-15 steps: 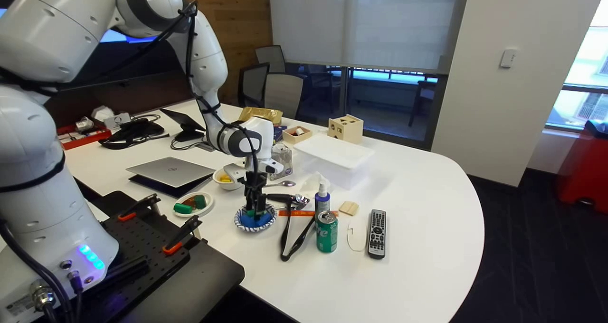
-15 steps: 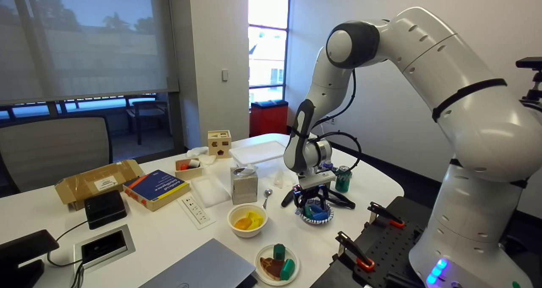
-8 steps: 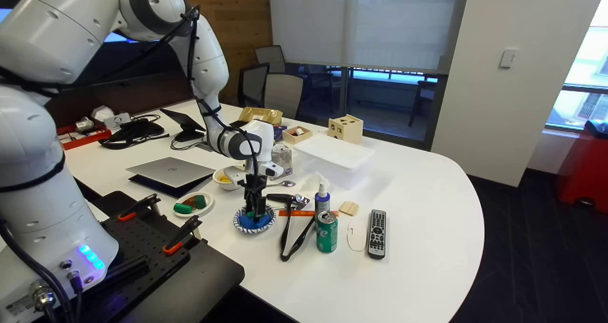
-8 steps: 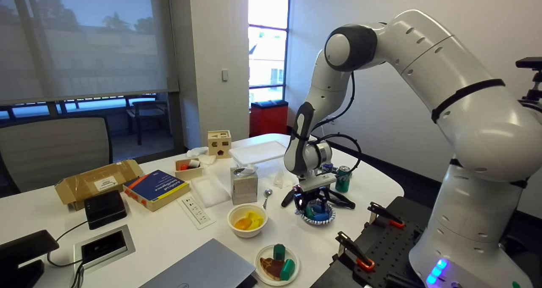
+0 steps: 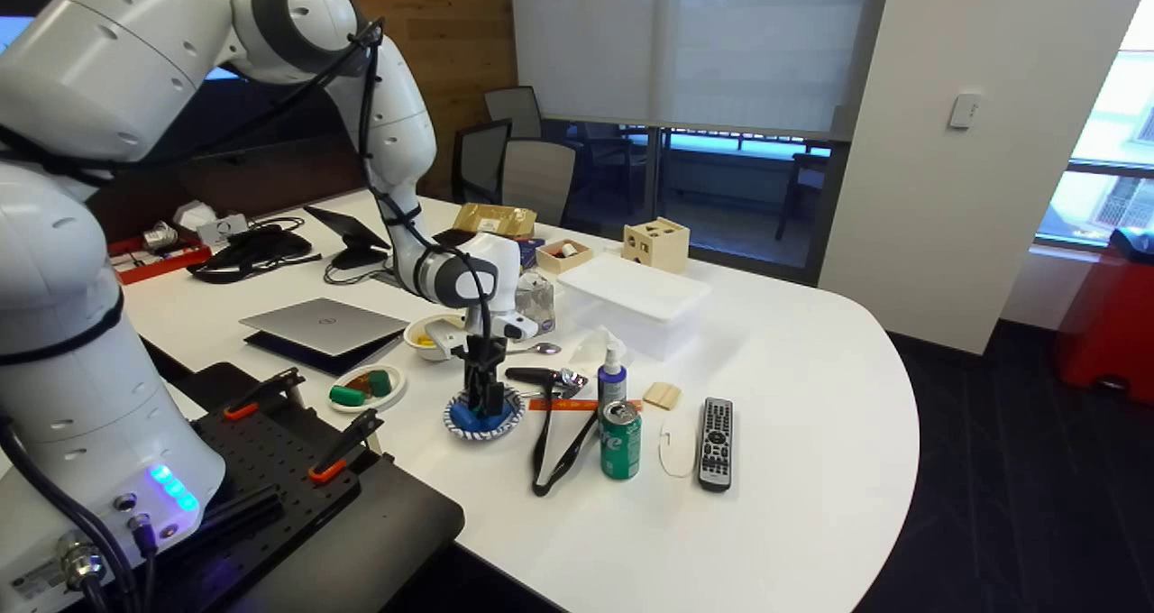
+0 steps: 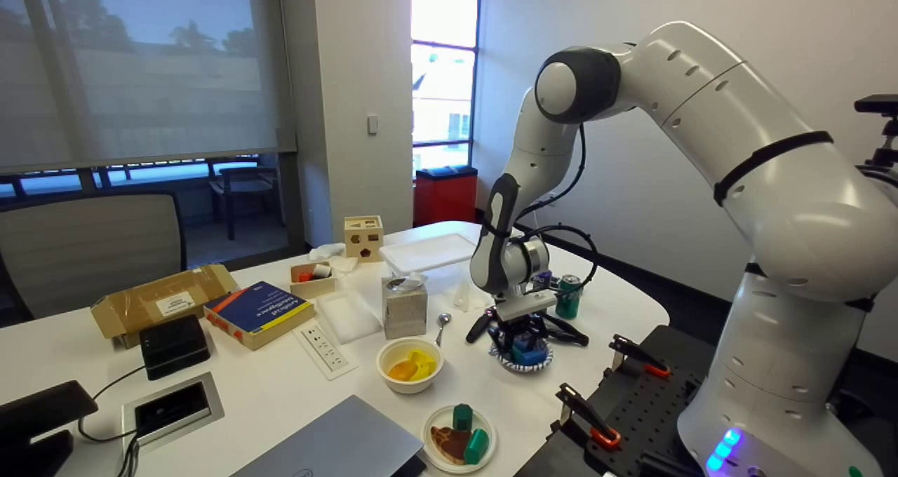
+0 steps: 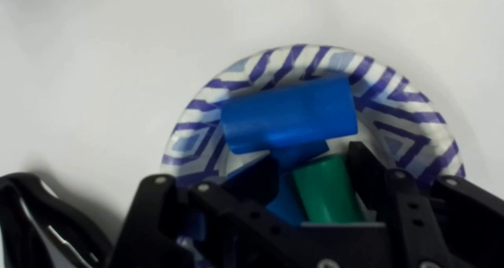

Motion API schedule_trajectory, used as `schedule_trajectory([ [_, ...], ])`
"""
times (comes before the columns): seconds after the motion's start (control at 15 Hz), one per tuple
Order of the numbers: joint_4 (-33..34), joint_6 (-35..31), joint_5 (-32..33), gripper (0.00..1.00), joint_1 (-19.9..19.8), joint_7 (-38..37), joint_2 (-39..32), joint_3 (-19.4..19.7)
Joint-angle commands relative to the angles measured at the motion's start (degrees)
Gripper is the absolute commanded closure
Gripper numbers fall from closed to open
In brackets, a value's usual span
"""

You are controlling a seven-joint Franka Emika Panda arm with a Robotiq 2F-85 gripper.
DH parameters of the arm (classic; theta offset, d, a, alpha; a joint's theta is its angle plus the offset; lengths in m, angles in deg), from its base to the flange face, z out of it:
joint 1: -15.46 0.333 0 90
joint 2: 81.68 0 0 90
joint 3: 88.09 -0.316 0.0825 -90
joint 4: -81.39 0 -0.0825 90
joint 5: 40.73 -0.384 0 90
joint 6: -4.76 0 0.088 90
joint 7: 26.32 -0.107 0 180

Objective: Pick up the green cylinder and put it onto the plate

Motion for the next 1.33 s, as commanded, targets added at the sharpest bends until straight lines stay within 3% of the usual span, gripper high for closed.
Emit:
schedule_trajectory([
  [0.0,1.5,1.24,0.34,0.77,0.17,-1.31,-1.13,0.01],
  [0.13,1.64,1.44,0.47,0.88,0.39,-1.49,-0.94,0.2],
  [0.53,1.85,1.79,0.63,0.88,0.29,-1.21,-0.58,0.3],
  [1.0,-2.69,-0.37,0.76,0.88,-0.98,0.99,6.59,0.6],
  [1.27,-3.75,-0.47,0.21,0.88,-4.29,6.93,10.56,-2.79],
])
